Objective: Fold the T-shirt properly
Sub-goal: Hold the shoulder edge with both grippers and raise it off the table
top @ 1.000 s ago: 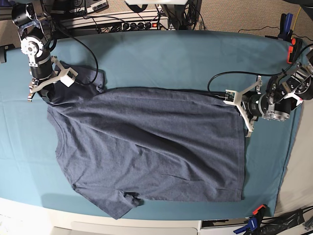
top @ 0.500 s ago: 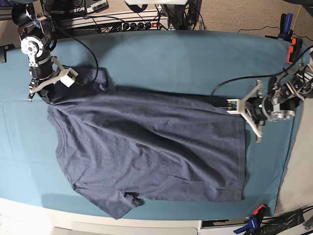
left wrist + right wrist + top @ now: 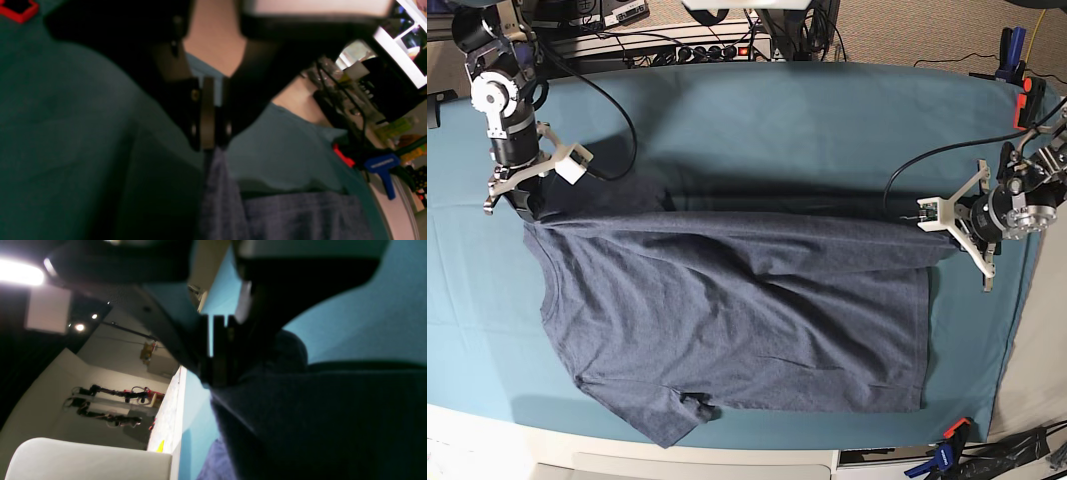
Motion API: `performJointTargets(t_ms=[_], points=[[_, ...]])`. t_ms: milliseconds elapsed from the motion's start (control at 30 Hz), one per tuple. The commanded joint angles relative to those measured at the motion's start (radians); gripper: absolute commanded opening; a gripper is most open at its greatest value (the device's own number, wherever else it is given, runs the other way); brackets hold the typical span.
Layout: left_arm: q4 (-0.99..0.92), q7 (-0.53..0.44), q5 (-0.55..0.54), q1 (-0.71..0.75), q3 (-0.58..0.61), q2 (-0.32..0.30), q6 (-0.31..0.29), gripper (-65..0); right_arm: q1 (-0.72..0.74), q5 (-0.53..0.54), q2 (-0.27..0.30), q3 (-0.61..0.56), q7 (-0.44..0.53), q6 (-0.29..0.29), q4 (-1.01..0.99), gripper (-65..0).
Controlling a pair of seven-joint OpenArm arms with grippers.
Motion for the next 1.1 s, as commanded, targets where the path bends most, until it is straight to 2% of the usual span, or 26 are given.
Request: performJointTargets(t_ms=[0, 133, 533, 767, 1067], points=[[0.016, 0.018, 0.010, -0.019, -0.014, -0.030, 0.024, -65.0, 0.005, -0.010, 0.000, 0.013, -0.010, -0.019, 0.018, -65.0], [0.069, 0.036, 0.010, -0.019, -0.014, -0.056, 0.060, -65.0, 0.006, -0.021, -0.032, 0.013, -0.008, -0.019, 0.019, -65.0], [0.133, 0.059, 0.006, -0.019, -0.014, -0.182, 0.059, -65.0, 0.006, -0.021, -0.033, 0.013, -0.009, -0.019, 0.019, -65.0], [0.163, 0.087, -0.019, -0.005, -0.014, -0.190, 0.059, -65.0, 0.003, -0.021, -0.033, 0.013, -0.030, -0.020, 0.019, -65.0], [0.230, 0.123, 0.000, 0.081, -0.014, -0.237, 0.066, -65.0, 0.003, -0.020, -0.033, 0.013, -0.033, -0.020, 0.019, -65.0]])
